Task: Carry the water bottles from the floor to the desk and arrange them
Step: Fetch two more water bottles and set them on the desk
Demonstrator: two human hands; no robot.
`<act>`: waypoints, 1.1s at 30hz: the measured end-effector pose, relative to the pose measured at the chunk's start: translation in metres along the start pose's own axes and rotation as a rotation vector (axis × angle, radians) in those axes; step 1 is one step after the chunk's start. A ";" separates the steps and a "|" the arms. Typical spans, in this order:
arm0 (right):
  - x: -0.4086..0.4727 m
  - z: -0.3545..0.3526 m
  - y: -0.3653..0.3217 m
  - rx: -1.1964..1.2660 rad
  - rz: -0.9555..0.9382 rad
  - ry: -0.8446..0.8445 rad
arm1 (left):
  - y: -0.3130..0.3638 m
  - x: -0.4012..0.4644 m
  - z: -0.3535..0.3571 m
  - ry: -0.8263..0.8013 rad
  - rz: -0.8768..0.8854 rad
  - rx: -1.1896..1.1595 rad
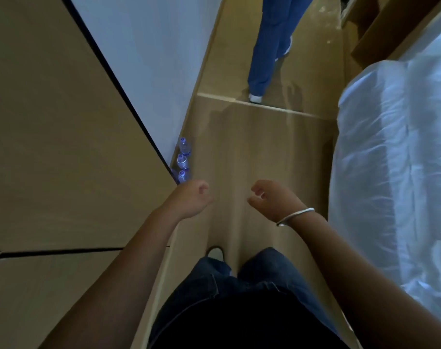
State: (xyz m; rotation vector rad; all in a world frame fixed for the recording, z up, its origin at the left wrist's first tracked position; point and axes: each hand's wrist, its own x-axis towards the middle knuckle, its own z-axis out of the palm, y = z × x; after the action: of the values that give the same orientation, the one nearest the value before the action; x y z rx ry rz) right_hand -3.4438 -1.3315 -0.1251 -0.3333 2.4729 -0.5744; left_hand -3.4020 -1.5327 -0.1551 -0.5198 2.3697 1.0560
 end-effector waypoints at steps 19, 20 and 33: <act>0.251 -0.168 0.051 -0.325 -0.317 -0.248 | 0.112 0.177 -0.026 0.206 -0.327 -0.214; 0.261 -0.173 0.048 -0.319 -0.314 -0.271 | 0.113 0.181 -0.025 0.221 -0.358 -0.217; 0.372 -0.152 -0.046 -0.656 -0.665 -0.439 | 0.065 0.217 -0.028 0.386 -0.615 -0.485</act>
State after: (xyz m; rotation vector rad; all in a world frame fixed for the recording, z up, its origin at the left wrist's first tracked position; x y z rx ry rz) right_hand -3.8268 -1.4535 -0.1678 -1.4018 2.0145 0.1002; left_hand -3.6192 -1.5437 -0.2254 -1.6302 1.9900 1.2950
